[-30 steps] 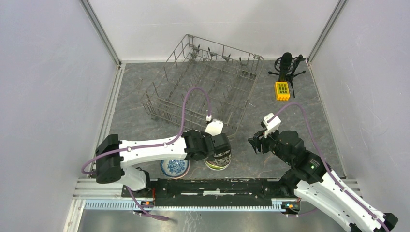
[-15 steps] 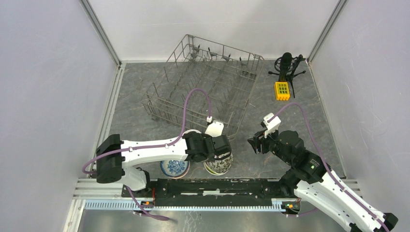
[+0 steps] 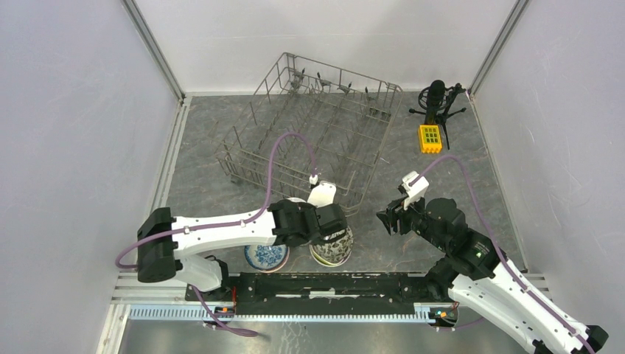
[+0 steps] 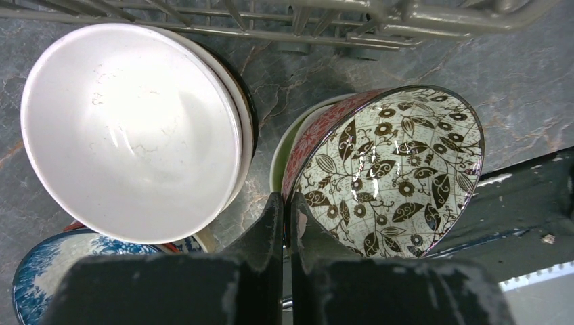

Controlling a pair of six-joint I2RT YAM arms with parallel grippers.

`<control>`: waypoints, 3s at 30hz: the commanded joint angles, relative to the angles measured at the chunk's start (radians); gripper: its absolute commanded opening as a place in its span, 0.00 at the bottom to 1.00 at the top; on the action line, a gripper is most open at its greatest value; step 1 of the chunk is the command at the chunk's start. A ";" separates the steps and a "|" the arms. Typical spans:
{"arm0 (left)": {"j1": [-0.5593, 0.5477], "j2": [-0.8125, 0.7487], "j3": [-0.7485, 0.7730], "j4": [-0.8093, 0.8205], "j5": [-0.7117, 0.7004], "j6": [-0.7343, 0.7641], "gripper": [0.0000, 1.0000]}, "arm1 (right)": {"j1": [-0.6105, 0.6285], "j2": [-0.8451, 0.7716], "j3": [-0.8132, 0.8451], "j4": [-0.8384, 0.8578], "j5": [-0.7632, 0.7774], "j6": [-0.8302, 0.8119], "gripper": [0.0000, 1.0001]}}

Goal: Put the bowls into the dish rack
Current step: Pick up the bowl from the center of the board.

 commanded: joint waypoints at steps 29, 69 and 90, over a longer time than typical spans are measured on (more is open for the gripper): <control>0.005 -0.560 -0.217 0.392 0.078 0.088 0.02 | 0.005 -0.068 -0.056 0.419 -0.556 0.435 0.98; 0.004 -0.628 -0.340 0.673 0.058 0.039 0.02 | 0.006 0.004 -0.241 0.854 -0.606 0.776 0.86; 0.005 -0.601 -0.318 0.701 0.039 0.101 0.02 | 0.005 0.011 -0.245 0.802 -0.596 0.746 0.80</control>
